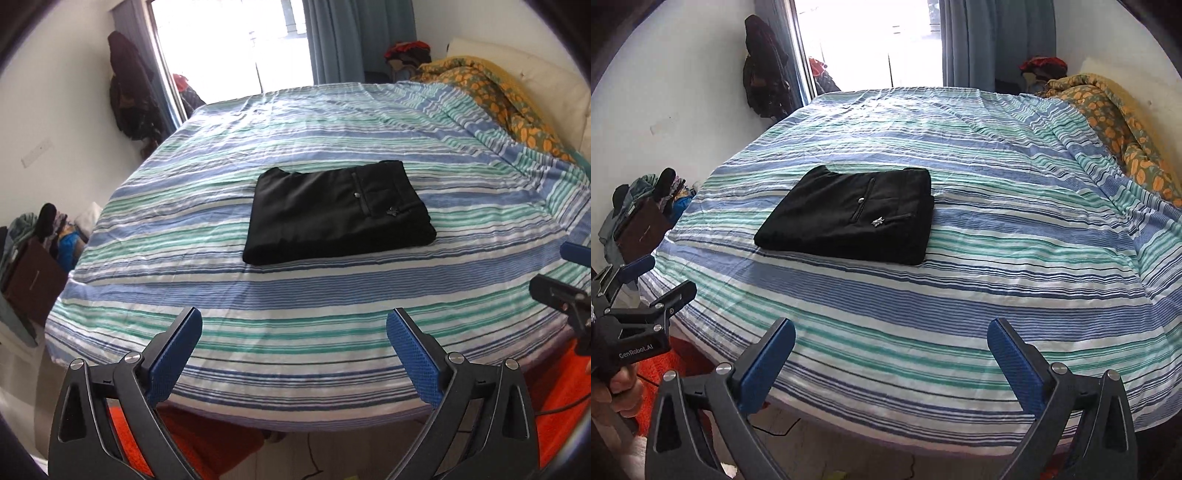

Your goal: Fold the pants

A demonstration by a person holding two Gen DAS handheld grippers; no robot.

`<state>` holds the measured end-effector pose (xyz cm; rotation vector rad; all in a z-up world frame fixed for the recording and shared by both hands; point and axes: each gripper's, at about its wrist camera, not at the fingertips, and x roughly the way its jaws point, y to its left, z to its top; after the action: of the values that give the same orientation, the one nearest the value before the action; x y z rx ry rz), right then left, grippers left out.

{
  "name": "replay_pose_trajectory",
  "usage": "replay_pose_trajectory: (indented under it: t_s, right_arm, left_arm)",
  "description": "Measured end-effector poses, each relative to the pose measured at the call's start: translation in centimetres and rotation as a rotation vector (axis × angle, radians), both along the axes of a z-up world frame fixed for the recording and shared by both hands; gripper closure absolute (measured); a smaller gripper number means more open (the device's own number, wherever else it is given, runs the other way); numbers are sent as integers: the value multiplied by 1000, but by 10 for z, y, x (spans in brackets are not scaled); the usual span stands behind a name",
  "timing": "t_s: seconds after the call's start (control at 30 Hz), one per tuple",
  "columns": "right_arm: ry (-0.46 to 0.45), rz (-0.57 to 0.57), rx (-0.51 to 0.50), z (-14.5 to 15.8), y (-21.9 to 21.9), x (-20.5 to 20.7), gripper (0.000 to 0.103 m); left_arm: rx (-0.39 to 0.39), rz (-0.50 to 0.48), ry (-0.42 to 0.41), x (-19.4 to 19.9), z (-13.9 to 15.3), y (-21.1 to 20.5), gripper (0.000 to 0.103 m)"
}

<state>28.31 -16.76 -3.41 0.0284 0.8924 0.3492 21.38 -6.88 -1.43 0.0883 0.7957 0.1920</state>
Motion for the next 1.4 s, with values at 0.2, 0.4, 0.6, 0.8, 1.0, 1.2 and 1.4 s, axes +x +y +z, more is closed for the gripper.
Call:
replay_pose_trajectory:
  t_s: [0.2,0.4,0.6,0.8,1.0,1.2,1.4]
  right_arm:
    - [4,-6,-63,10,9,-18,0]
    - [33,-10,-110,14,13,-30,0]
    - [68,23,-115,9,25,-47,0]
    - [51,73,-143,15,39,-63,0]
    - [63,80,-148,15,40,-64,0]
    - [71,75,-148,18,37,-68,0]
    - [75,68,-154,18,36,-68,0]
  left_arm:
    - [-54,-3,14,-10,4,-1,3]
    - [-31,3,76,-15,0,-5,3]
    - [-22,-33,96,-34,-1,-8,0]
    - [-67,-5,136,-41,4,2,0]
    - [-71,-6,150,-45,9,2,0]
    - [-56,-14,151,-44,9,1,1]
    - [-53,-9,157,-44,6,3,1]
